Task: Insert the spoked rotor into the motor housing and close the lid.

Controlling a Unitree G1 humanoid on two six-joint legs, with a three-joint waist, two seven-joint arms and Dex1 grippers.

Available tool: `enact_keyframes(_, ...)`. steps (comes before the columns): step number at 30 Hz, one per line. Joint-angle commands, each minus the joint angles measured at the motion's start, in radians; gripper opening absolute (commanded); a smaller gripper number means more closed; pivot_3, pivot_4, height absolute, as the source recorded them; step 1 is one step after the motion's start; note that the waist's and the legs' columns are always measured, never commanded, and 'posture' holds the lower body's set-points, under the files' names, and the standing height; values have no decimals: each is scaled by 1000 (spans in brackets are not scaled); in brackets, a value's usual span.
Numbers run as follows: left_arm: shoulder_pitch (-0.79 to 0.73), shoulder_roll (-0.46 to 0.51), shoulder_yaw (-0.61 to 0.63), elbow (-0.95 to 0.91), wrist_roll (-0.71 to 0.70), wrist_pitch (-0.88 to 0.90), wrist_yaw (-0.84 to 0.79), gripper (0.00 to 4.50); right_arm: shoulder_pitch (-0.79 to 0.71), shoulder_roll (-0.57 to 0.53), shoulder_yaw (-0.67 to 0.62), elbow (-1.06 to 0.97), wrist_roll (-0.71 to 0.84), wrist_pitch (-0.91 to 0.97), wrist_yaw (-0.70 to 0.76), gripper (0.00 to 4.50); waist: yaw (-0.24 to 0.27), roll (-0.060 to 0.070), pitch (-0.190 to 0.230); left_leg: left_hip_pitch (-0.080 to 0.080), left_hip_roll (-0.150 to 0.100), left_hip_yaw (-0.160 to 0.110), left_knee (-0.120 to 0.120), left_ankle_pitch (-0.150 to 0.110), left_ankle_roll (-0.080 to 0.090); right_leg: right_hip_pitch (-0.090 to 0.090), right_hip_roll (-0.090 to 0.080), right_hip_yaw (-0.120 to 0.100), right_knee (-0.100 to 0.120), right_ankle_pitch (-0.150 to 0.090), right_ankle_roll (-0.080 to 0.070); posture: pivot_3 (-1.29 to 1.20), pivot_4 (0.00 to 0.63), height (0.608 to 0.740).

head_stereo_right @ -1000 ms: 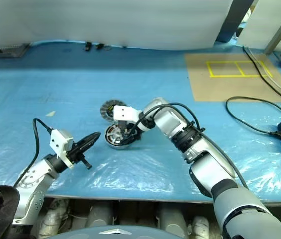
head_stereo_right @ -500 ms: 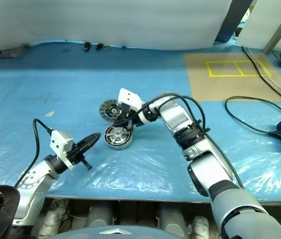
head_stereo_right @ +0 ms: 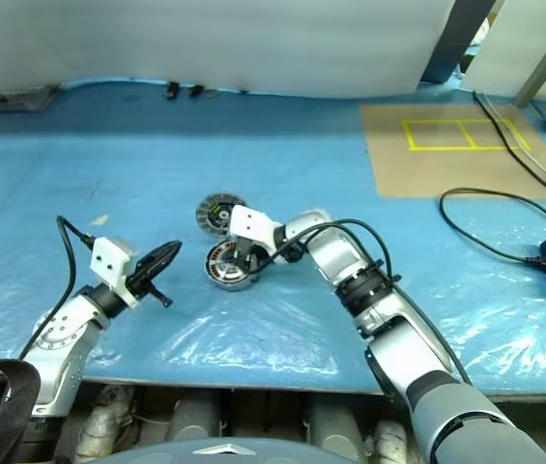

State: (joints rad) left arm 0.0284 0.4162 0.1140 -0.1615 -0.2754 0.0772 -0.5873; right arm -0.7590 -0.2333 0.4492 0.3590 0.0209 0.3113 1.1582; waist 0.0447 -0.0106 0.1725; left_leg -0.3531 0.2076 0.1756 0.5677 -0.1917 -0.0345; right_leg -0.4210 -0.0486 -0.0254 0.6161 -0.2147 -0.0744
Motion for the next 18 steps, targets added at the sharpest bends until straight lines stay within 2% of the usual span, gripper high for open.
enact_keyframes(1,-78,-1,33,63,-23,-13,2,0,-6,8,-83,-126,112,80,22,31,0,0,0,-1,0,0,0,0,0,-1,0,0,0,0,0,0,150,740)
enact_keyframes(10,-387,3,46,365,-95,7,-94,0,30,-107,-135,-322,217,245,65,31,5,0,0,-1,-1,0,2,1,-2,-1,0,0,2,0,0,0,150,740)
enact_keyframes(14,-527,29,39,552,-103,13,-202,0,66,-174,-172,-442,360,454,112,31,8,0,0,-2,-2,-1,2,2,-4,-1,1,0,1,0,0,0,150,740)
enact_keyframes(18,-695,27,21,742,-125,62,-355,0,93,-246,-212,-524,456,586,113,31,22,-1,0,-2,-2,-1,1,3,-4,-1,1,-1,1,0,0,0,150,740)
